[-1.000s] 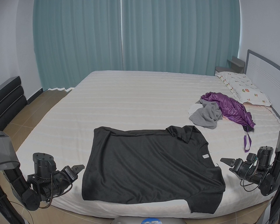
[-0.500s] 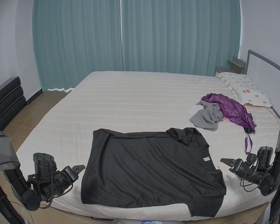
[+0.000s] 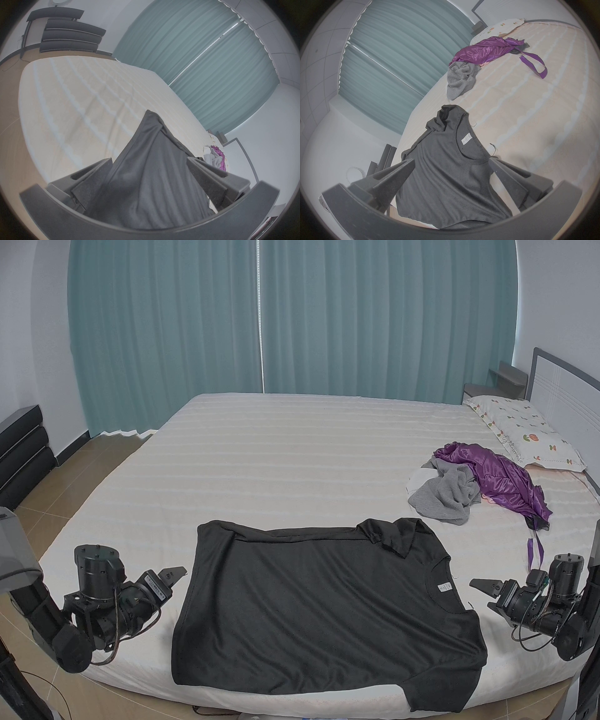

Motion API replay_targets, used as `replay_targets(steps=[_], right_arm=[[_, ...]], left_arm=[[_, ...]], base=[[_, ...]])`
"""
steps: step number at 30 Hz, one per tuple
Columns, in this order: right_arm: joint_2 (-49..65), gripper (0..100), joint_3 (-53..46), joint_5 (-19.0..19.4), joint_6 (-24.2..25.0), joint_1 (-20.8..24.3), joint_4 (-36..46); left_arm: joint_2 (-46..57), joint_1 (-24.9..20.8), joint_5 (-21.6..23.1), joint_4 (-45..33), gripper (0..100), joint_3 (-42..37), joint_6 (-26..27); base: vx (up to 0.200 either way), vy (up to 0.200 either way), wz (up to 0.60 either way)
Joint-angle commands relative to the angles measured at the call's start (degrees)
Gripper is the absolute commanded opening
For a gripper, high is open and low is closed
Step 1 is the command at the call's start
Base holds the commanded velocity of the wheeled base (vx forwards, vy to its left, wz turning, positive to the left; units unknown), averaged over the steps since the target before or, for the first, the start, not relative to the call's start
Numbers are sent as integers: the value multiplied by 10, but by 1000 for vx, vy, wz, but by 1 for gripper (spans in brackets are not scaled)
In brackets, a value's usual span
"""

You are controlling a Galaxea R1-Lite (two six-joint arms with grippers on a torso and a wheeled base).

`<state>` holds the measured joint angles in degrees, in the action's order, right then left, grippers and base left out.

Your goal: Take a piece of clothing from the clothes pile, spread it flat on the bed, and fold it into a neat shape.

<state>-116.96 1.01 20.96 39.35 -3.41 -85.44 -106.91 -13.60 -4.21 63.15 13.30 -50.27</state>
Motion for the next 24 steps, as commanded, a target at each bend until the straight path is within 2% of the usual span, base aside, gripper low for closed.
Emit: replay_targets(steps=[1, 8, 16, 24], right_arm=[[-1, 100, -3, 0, 21, 8, -2], [-10, 100, -2, 0, 25, 22, -2], [-37, 100, 13, -4, 25, 22, -3], [-41, 100, 14, -4, 25, 23, -3]], left_arm=[[-37, 13, 6, -72, 100, 124, 3], [-152, 31, 38, -166, 100, 320, 32], [-301, 54, 42, -184, 100, 495, 61], [-394, 69, 40, -193, 100, 615, 74]], base=[[0, 0, 0], [0, 0, 0], [0, 0, 0], [0, 0, 0]])
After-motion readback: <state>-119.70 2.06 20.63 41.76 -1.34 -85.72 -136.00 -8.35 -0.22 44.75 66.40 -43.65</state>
